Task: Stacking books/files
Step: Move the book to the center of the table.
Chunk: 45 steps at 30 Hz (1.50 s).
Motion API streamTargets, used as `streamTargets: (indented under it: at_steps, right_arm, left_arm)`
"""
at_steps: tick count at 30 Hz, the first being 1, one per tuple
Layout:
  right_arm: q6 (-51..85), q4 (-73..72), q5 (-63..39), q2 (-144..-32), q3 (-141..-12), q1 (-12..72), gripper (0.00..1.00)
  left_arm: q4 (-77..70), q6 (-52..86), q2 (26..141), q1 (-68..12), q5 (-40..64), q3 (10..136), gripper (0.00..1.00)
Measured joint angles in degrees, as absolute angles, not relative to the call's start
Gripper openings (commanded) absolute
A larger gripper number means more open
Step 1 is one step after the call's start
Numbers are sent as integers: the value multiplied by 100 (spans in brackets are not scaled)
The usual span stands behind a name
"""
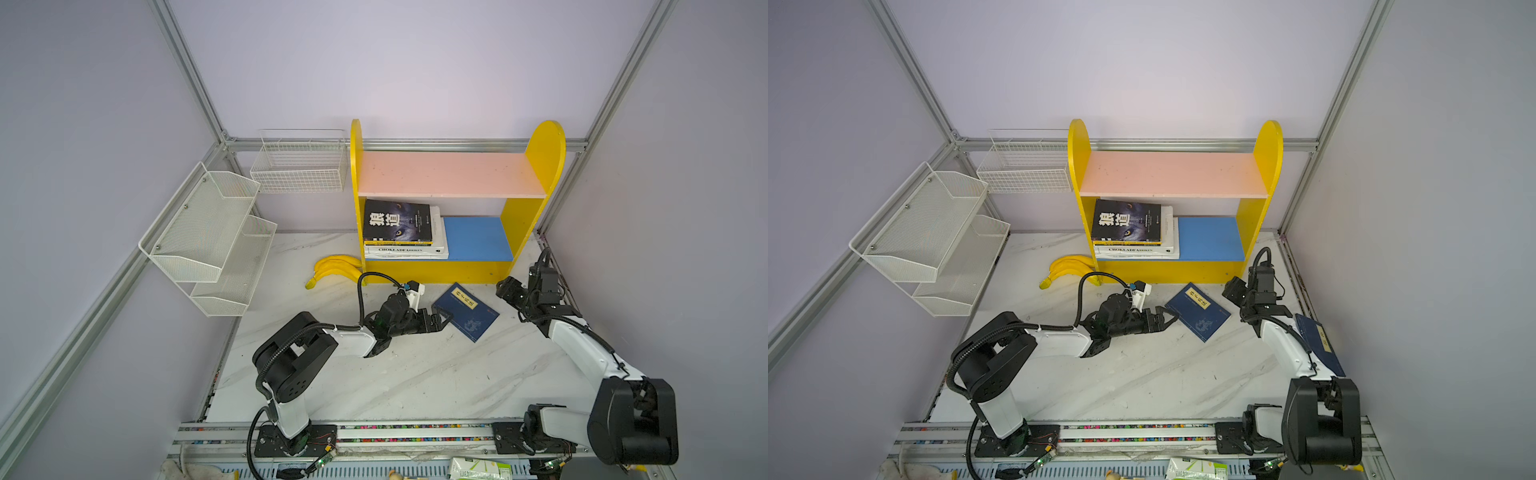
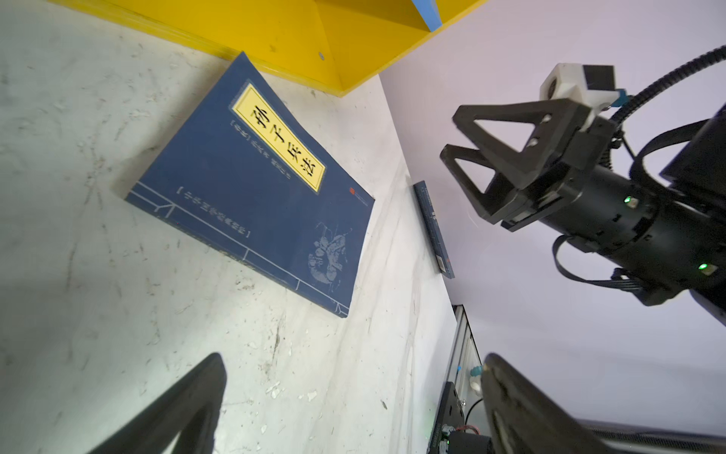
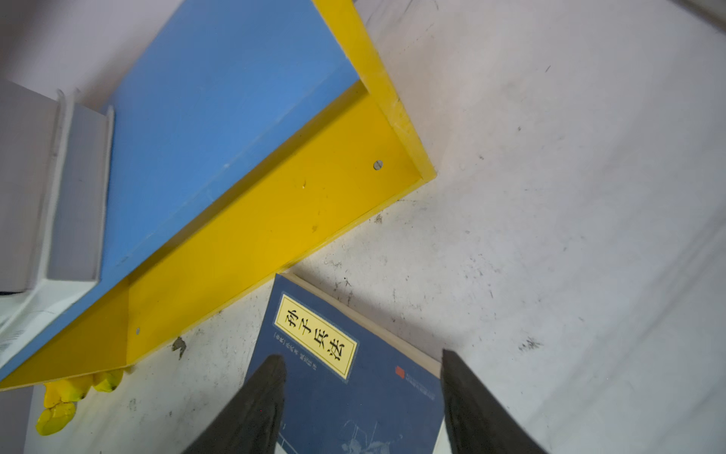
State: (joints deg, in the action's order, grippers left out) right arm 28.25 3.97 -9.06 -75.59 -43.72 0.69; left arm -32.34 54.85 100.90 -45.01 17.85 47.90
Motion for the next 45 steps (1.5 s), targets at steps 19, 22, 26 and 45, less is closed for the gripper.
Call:
streamTargets:
  at_steps: [19, 22, 26, 45]
  right_arm:
    - [2482, -1557, -1509, -9413, -3863, 226, 57]
    - [2541, -1417, -1557, -9380, -3874, 556, 56]
    - [2814, -1208, -1754, -9050, -3736, 1236, 56]
    - [2864, -1055, -941, -9249, -4058, 2038, 40]
  left_arm:
    - [-2840, 5708, 9310, -4401, 757, 4410, 100]
    - [-2768, 5732, 9286, -4397, 661, 4379, 100]
    - [-2718, 5791, 9185, -4355, 550, 4244, 100]
    - [-2604, 5955, 9118, -4167, 548, 3754, 100]
